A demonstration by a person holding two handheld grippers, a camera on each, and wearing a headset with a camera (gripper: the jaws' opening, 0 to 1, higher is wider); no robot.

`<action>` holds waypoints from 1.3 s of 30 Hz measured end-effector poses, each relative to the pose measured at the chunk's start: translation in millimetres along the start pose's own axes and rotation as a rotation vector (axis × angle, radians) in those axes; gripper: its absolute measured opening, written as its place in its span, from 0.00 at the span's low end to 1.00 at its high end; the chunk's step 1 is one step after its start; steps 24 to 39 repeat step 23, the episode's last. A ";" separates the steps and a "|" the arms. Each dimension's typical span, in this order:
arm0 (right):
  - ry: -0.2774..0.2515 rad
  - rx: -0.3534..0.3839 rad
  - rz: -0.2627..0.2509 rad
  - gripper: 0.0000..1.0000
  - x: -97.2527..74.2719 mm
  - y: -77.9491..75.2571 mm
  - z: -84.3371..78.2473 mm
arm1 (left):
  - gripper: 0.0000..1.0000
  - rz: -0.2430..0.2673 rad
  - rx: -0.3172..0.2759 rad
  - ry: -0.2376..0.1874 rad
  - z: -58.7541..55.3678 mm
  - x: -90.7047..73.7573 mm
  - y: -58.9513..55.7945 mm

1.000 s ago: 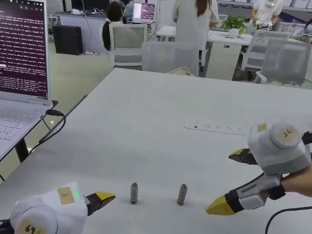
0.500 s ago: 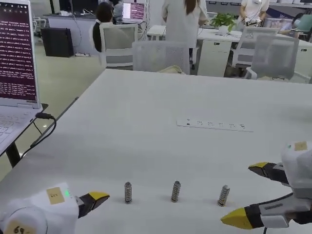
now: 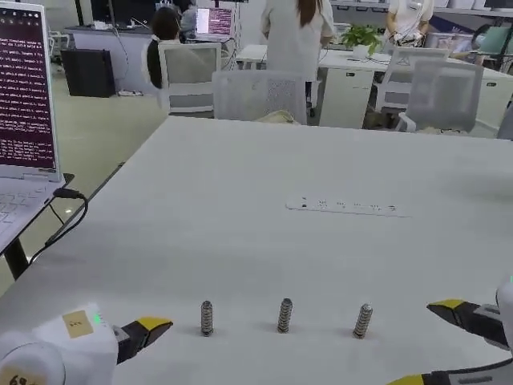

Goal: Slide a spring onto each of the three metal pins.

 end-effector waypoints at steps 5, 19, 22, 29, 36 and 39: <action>-0.011 0.022 -0.010 0.98 -6.7 4.2 -7.0 | 0.77 0.007 -0.013 -0.008 -2.4 -0.6 1.0; -0.030 0.090 -0.013 0.99 -6.0 15.4 -19.2 | 0.77 0.029 -0.071 -0.035 -10.9 -0.8 7.2; -0.028 0.097 -0.013 0.99 -6.2 15.3 -20.6 | 0.78 0.030 -0.076 -0.035 -12.3 -0.7 7.5; -0.026 0.101 -0.012 0.99 -5.8 15.3 -21.3 | 0.78 0.031 -0.077 -0.035 -12.6 -0.6 7.4; -0.026 0.101 -0.012 0.99 -5.8 15.3 -21.3 | 0.78 0.031 -0.077 -0.035 -12.6 -0.6 7.4; -0.026 0.101 -0.012 0.99 -5.8 15.3 -21.3 | 0.78 0.031 -0.077 -0.035 -12.6 -0.6 7.4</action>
Point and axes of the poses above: the centre of the closed fingertips' face, and the gripper's own axes: x roughly forward along the fingers, y roughly to its left, z roughly out of its top, the point moved 4 cm from there along -x, roughly backward along the fingers, and after that the axes turned 9 degrees about -z, right-handed, at the moved point
